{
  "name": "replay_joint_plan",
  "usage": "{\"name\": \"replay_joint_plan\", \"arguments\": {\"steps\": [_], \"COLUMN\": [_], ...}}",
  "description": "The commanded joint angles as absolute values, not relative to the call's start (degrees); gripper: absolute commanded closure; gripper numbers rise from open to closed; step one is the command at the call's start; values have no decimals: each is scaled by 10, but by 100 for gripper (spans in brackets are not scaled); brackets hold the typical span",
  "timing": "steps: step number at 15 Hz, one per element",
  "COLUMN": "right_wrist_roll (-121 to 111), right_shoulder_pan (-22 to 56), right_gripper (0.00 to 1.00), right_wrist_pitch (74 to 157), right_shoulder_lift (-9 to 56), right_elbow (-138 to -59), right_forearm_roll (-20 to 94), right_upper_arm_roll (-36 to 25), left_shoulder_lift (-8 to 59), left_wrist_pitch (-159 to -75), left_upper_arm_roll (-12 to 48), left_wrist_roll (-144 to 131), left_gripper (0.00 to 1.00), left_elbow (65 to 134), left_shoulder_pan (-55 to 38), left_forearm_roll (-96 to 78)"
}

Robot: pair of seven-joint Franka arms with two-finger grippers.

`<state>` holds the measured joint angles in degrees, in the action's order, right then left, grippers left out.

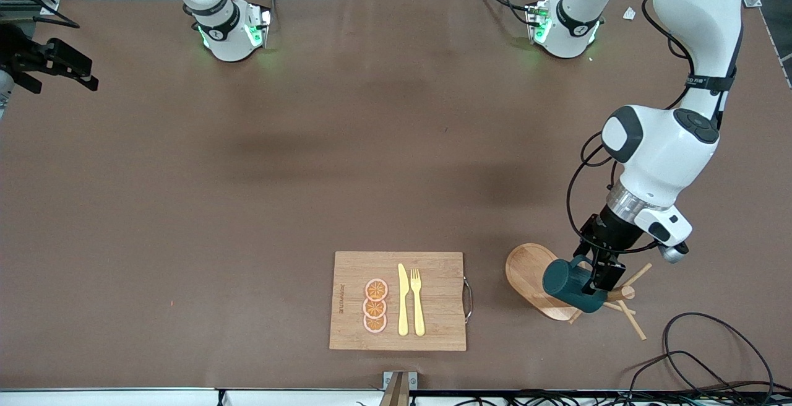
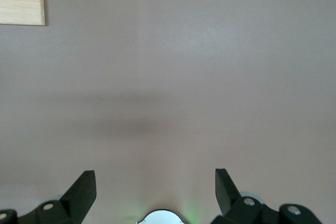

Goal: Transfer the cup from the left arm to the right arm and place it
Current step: 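Close the left gripper on the teal mug's body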

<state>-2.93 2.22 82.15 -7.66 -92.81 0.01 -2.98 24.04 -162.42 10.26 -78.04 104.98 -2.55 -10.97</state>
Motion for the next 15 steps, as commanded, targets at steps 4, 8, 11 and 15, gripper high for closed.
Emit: {"name": "replay_joint_plan", "arguments": {"steps": [4, 8, 11, 15], "right_wrist_roll": [-33, -33, -33, -33], "right_shoulder_pan": [28, 28, 28, 29], "right_gripper": [0, 0, 0, 0], "right_wrist_pitch": [826, 826, 826, 824], "right_shoulder_lift": [-97, -97, -97, -97], "right_elbow": [-948, -948, -948, -948], "right_forearm_roll": [-4, -4, -4, -4], "right_upper_arm_roll": [-33, -33, -33, -33], "left_shoulder_lift": [275, 287, 298, 307], "left_wrist_pitch": [-1634, -1635, -1636, -1644], "left_upper_arm_roll": [229, 259, 261, 261], "left_wrist_roll": [-736, -735, -735, -737], "left_gripper": [1, 1, 1, 7], "left_elbow": [1032, 1020, 1012, 1005], "left_shoulder_pan": [95, 118, 114, 111], "left_forearm_roll": [-125, -125, -125, -125]}}
